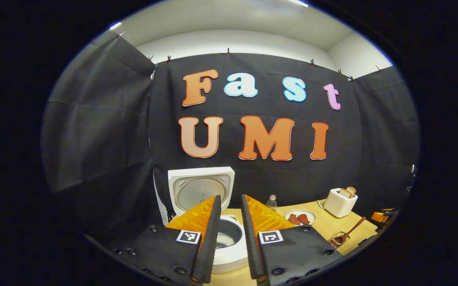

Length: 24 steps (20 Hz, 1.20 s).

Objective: Close the left gripper, press the button to open the rice cooker; take a wooden spoon from the chopstick holder with the right hand, scoop a spoonful of rice and pour it into the rice cooker, then put the wooden spoon back into the chopstick holder.

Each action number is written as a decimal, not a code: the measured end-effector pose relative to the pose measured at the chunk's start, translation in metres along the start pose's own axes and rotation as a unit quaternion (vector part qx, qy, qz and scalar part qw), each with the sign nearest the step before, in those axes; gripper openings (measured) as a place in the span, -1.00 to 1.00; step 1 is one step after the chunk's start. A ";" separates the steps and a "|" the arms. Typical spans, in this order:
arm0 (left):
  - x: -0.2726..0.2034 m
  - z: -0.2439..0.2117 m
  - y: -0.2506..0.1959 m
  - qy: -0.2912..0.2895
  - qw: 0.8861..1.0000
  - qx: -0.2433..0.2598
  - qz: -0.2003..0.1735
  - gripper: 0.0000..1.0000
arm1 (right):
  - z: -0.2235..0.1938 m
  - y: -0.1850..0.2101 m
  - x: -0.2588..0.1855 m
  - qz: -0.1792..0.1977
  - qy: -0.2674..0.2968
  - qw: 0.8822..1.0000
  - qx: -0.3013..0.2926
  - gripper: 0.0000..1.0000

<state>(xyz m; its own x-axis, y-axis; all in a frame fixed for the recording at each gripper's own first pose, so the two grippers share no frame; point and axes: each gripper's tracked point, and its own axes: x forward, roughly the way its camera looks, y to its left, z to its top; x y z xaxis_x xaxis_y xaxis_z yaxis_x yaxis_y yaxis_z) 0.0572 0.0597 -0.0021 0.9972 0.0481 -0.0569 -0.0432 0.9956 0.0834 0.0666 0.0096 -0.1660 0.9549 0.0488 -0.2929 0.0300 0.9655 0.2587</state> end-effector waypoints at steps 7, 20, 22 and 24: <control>-0.011 -0.010 0.022 0.012 1.000 -0.016 0.021 0.60 | -0.039 -0.010 0.044 -0.002 0.046 0.997 0.055 0.90; -0.017 -0.024 0.058 0.026 0.997 -0.018 0.072 0.96 | -0.062 0.012 0.095 0.037 0.079 0.976 0.200 0.07; -0.018 -0.030 0.062 0.033 0.996 -0.027 0.076 0.99 | -0.064 0.013 0.094 0.039 0.086 0.971 0.218 -0.32; -0.019 -0.035 0.063 0.039 0.996 -0.035 0.076 0.99 | -0.065 0.013 0.097 0.034 0.085 0.969 0.230 -0.53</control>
<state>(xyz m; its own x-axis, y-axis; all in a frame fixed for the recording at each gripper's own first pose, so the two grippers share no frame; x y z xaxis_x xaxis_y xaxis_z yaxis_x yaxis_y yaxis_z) 0.0335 0.1243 -0.0305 0.9715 0.2012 -0.1253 -0.1992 0.9795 0.0280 0.1408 0.0434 -0.2508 0.8983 0.1874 -0.3975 0.1340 0.7447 0.6538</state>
